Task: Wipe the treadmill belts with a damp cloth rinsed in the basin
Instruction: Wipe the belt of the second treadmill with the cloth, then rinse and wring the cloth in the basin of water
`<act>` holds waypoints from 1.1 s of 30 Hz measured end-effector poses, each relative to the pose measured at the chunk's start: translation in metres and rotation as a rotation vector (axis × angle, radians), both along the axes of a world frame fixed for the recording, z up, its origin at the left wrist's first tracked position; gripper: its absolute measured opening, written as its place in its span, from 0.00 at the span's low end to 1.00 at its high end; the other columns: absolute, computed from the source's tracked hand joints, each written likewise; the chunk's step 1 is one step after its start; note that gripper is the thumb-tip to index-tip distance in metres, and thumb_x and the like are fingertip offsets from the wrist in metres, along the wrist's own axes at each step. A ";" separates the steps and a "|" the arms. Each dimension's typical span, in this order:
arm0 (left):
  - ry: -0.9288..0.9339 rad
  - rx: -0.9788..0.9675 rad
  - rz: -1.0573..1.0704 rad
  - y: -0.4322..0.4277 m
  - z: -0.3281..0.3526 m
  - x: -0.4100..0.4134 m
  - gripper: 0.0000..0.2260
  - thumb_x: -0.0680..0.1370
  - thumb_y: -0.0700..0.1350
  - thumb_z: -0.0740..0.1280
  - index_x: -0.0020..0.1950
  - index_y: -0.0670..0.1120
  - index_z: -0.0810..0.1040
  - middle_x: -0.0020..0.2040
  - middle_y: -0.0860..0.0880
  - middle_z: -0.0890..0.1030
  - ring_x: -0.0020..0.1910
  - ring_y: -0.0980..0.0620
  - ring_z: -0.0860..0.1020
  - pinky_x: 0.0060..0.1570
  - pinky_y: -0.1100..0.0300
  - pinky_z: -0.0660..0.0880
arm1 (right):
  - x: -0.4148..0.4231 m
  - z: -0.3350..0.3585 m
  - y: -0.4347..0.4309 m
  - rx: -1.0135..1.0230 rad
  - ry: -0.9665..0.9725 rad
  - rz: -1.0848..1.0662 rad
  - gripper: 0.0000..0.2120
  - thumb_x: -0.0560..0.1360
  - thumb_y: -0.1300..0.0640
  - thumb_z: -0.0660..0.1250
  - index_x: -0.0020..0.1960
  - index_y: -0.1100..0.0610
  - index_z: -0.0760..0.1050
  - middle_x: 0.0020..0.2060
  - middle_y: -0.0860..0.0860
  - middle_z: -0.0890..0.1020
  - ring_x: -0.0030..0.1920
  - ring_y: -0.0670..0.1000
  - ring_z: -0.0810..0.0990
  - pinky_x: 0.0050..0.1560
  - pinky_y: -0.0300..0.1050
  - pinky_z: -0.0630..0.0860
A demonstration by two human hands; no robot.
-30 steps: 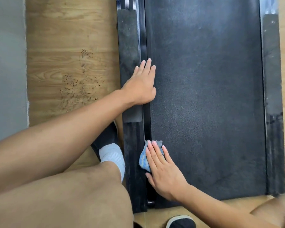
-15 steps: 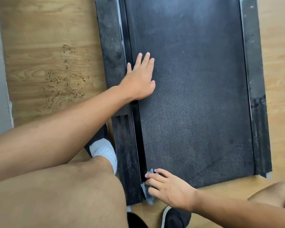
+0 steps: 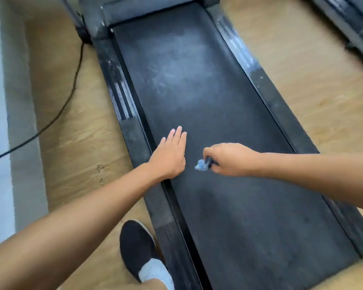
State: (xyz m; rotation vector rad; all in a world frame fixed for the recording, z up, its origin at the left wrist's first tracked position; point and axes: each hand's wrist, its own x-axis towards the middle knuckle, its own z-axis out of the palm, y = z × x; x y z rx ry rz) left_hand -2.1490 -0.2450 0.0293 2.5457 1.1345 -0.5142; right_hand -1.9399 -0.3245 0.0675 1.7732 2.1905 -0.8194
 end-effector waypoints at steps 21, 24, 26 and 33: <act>-0.252 -0.263 -0.152 -0.148 0.627 0.252 0.37 0.86 0.46 0.60 0.86 0.42 0.39 0.86 0.47 0.36 0.85 0.50 0.41 0.80 0.59 0.52 | 0.223 0.658 -0.194 0.210 0.169 -1.065 0.08 0.77 0.53 0.67 0.49 0.56 0.70 0.49 0.53 0.75 0.44 0.58 0.79 0.41 0.50 0.75; -0.342 -0.237 -0.218 -0.186 0.758 0.273 0.37 0.85 0.46 0.61 0.86 0.43 0.40 0.86 0.48 0.37 0.85 0.50 0.41 0.81 0.59 0.50 | 0.219 0.786 -0.247 0.255 0.072 -1.042 0.08 0.77 0.51 0.66 0.49 0.53 0.69 0.48 0.50 0.75 0.45 0.55 0.75 0.39 0.50 0.67; -0.432 -0.205 -0.252 -0.211 0.834 0.278 0.37 0.85 0.45 0.62 0.86 0.42 0.41 0.86 0.46 0.38 0.86 0.49 0.42 0.82 0.58 0.49 | 0.206 0.852 -0.287 0.263 -0.038 -0.958 0.08 0.78 0.49 0.64 0.51 0.52 0.70 0.50 0.50 0.76 0.45 0.55 0.75 0.43 0.51 0.70; -0.614 -0.092 -0.489 -0.258 0.949 0.252 0.38 0.85 0.47 0.63 0.86 0.45 0.41 0.86 0.50 0.39 0.85 0.54 0.45 0.80 0.60 0.55 | 0.167 0.928 -0.374 0.454 -0.325 -0.764 0.10 0.72 0.48 0.70 0.48 0.50 0.72 0.42 0.47 0.74 0.34 0.53 0.79 0.30 0.46 0.69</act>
